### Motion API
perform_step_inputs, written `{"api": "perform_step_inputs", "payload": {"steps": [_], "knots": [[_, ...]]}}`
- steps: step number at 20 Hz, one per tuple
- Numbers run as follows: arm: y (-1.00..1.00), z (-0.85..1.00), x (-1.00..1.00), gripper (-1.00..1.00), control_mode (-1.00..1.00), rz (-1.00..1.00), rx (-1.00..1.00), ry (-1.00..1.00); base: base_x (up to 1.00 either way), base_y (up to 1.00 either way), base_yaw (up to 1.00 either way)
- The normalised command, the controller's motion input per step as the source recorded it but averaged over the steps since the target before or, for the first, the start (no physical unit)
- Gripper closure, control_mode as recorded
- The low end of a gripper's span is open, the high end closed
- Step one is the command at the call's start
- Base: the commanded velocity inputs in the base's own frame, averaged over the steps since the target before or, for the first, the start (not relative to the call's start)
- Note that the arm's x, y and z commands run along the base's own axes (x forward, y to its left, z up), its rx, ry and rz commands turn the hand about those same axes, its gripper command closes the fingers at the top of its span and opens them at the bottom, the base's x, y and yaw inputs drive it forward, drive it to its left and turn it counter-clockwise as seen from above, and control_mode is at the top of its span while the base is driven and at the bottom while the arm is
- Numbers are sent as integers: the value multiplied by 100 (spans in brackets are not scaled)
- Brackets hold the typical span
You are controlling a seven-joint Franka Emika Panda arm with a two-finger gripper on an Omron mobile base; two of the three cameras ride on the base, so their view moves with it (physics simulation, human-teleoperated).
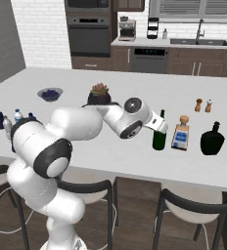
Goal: Move the plastic bottles in the middle to the plastics group, and the glass bottles in the middle to the glass group.
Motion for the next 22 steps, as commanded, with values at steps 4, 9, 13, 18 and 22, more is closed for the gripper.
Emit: {"api": "perform_step_inputs", "payload": {"steps": [4,9,13,18,22], "knots": [[0,100,-23,-100,-100,0,0,0,0,0,0],[15,82,-53,-100,-100,0,-3,2,0,0,0],[22,15,-86,-100,-100,3,-1,2,0,0,0],[62,0,-100,-100,-100,21,-6,3,0,0,0],[91,-9,-78,-100,-100,18,-2,0,0,0,0]]}}
